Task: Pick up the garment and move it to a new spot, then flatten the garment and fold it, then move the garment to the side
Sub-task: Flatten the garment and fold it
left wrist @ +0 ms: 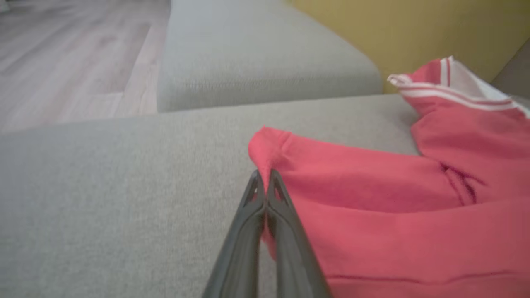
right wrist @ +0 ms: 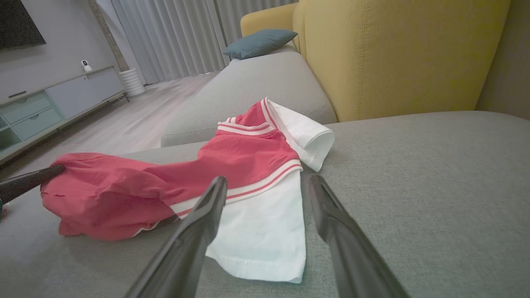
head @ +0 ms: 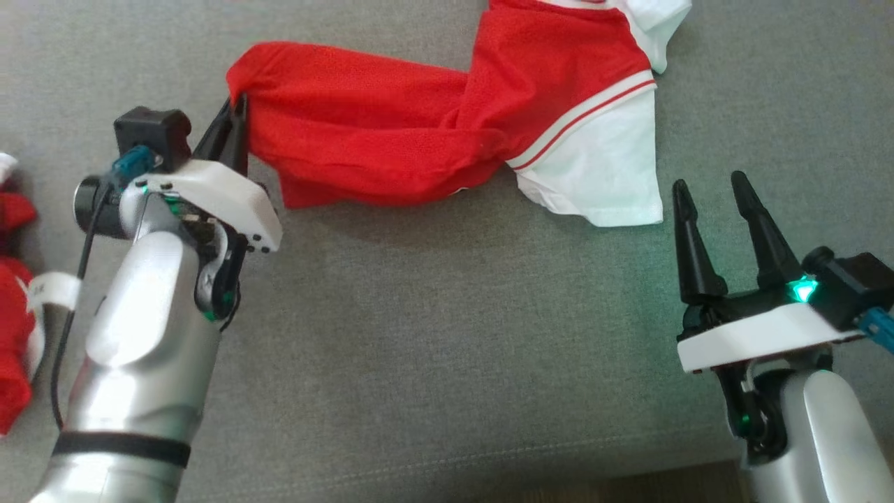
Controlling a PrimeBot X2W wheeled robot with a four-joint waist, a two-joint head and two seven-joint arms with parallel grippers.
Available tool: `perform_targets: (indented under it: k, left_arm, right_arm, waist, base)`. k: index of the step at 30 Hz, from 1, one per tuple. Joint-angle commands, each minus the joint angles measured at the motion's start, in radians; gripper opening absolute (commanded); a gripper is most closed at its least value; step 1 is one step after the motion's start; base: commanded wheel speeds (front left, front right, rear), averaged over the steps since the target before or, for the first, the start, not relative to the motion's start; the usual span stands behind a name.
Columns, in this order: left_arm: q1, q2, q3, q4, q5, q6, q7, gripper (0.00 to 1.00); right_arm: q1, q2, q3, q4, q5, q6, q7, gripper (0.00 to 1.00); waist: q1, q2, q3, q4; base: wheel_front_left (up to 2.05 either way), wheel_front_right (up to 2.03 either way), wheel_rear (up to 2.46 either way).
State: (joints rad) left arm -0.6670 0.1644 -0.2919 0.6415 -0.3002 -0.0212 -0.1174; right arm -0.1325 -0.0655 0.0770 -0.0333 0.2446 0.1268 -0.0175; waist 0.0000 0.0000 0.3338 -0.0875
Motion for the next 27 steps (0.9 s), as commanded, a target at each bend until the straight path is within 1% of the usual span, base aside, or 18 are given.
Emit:
perform_targets:
  k: [1,6,12,16,18,21,24,27]
  left_arm:
    - [0.014,0.044,0.022,-0.059,0.009,0.012,-0.01,0.0]
    - [0.184,0.069,0.031,-0.303,0.004,0.065,0.021,0.0]
    - [0.405,0.115,0.054,-0.648,0.008,0.156,0.127,0.0]
    - [0.506,0.146,0.071,-0.819,0.021,0.205,0.196,0.0]
    - [0.537,0.154,0.071,-0.869,0.022,0.217,0.224,0.0]
    - [0.557,0.151,0.055,-0.893,0.018,0.22,0.255,0.0]
    - [0.549,0.139,0.037,-0.878,0.006,0.208,0.264,0.0]
    - [0.516,0.12,0.015,-0.82,-0.013,0.189,0.269,0.0]
  right_arm:
    - [-0.006,0.007,0.013,-0.029,0.007,0.004,-0.009,1.0]
    - [0.017,0.01,0.0,-0.028,0.02,0.004,-0.006,1.0]
    - [0.034,0.012,-0.017,-0.04,0.026,0.004,0.004,1.0]
    - [0.036,0.013,-0.017,-0.045,0.028,0.004,0.012,1.0]
    - [0.034,0.013,-0.014,-0.046,0.03,0.004,0.015,1.0]
    - [0.027,0.014,-0.005,-0.045,0.034,0.004,0.017,1.0]
    - [0.024,0.014,-0.001,-0.043,0.037,0.004,0.018,1.0]
    - [0.02,0.014,0.004,-0.041,0.04,0.004,0.02,1.0]
  waist:
    - [0.0,0.0,-0.014,0.009]
    - [0.0,0.0,-0.042,0.033]
    - [0.0,0.0,-0.048,0.07]
    - [0.0,0.0,-0.046,0.082]
    - [0.0,0.0,-0.045,0.082]
    - [0.0,0.0,-0.043,0.072]
    - [0.0,0.0,-0.041,0.063]
    - [0.0,0.0,-0.038,0.042]
  base:
    - [0.0,0.0,0.0]
    - [0.0,0.0,0.0]
    - [0.0,0.0,0.0]
    - [0.0,0.0,0.0]
    - [0.0,0.0,0.0]
    - [0.0,0.0,0.0]
    - [0.0,0.0,0.0]
    - [0.0,0.0,0.0]
